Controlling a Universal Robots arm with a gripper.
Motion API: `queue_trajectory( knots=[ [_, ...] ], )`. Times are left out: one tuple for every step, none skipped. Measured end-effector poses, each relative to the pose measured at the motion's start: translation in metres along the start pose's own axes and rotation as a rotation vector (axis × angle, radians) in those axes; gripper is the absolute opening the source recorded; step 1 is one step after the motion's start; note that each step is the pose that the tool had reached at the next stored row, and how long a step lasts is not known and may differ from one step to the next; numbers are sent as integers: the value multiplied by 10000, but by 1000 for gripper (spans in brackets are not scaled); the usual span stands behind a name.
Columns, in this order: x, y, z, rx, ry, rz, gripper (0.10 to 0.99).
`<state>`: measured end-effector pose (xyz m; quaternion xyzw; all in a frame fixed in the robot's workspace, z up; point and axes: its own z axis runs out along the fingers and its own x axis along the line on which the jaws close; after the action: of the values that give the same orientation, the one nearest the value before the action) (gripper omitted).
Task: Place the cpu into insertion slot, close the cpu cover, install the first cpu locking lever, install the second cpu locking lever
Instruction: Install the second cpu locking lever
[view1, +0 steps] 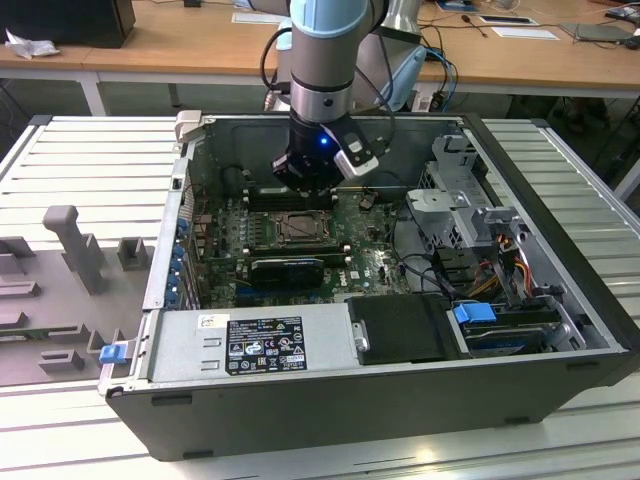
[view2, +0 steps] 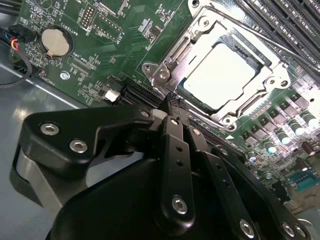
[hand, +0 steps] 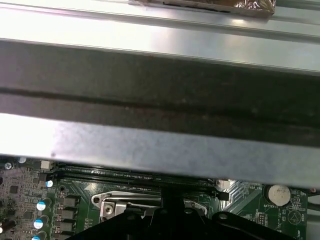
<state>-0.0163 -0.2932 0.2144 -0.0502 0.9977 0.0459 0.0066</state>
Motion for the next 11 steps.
queue_trajectory(
  knots=[
    [0,-7,-1,2,1,-2,106],
    [2,-20,-2,0,0,0,106],
    [2,-20,-13,3,1,1,106],
    [2,-19,-30,1,1,2,106],
    [1,-17,-56,1,1,0,106],
    [1,-14,-94,0,0,0,106],
    [0,-12,-116,1,0,0,106],
    [0,-10,-143,0,0,0,106],
    [-1,-8,-176,1,1,0,106],
    [-1,-11,-183,-1,0,1,106],
    [1,-32,-185,-3,-1,6,106]
  ],
)
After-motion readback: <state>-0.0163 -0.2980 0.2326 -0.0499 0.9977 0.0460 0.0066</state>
